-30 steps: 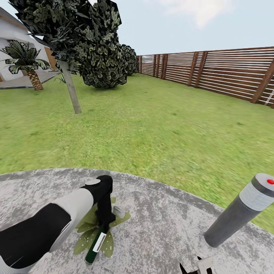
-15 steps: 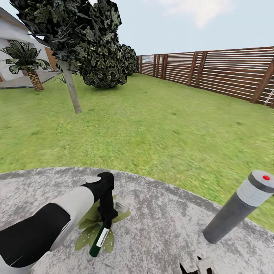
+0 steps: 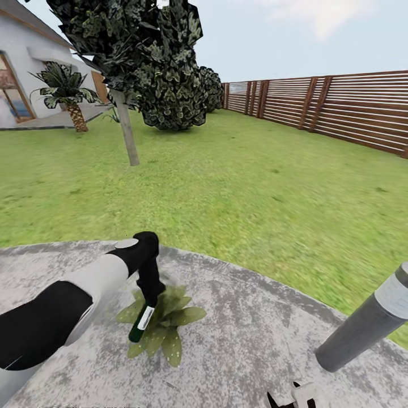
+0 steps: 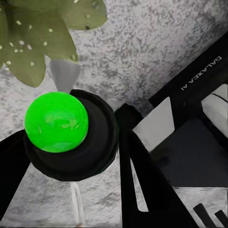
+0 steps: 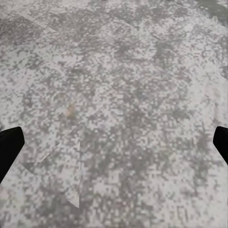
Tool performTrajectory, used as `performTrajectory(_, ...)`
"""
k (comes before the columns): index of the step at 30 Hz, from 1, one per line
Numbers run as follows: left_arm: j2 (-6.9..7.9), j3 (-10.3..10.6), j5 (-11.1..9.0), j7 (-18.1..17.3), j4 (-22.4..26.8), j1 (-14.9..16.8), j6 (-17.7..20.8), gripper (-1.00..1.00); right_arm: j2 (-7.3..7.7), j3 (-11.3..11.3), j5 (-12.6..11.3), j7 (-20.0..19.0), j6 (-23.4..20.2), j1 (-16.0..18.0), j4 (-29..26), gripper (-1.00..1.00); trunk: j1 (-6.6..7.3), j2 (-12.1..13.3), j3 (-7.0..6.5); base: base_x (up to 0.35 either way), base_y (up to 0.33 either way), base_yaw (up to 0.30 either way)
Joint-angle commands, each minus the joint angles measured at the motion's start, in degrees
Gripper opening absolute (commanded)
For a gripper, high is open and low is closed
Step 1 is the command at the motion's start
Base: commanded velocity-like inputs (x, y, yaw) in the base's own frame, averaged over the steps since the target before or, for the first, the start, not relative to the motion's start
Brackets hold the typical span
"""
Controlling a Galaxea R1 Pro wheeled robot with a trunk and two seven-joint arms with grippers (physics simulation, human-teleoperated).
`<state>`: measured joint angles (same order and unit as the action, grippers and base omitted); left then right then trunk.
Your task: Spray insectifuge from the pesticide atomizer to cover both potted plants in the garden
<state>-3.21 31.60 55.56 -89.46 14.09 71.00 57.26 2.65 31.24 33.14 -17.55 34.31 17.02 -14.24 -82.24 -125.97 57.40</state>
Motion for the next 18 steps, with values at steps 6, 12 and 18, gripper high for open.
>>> performTrajectory(6, 8.08, -0.5, 0.4, -0.5, 0.1, -0.7, 0.1, -1.00, -0.02, 0.5, 0.2, -0.5, 0.1, 0.0, 0.0, 1.00, 0.01, 0.0, 0.05, 0.000, 0.000, 0.028)
performTrajectory(12, 8.56, -0.2, 0.5, -0.5, 0.1, -1.7, 0.0, -1.00, 0.01, 0.5, 0.1, -0.5, 0.1, 0.0, 0.0, 1.00, 0.01, 0.0, 0.05, 0.000, 0.000, 0.000)
performTrajectory(18, 8.16, -0.1, 1.1, -0.5, 0.2, -4.5, -0.1, -1.00, 0.07, 0.5, 0.1, -0.5, 0.2, 0.0, 0.0, 1.00, 0.01, 0.0, 0.05, 0.000, 0.000, 0.000)
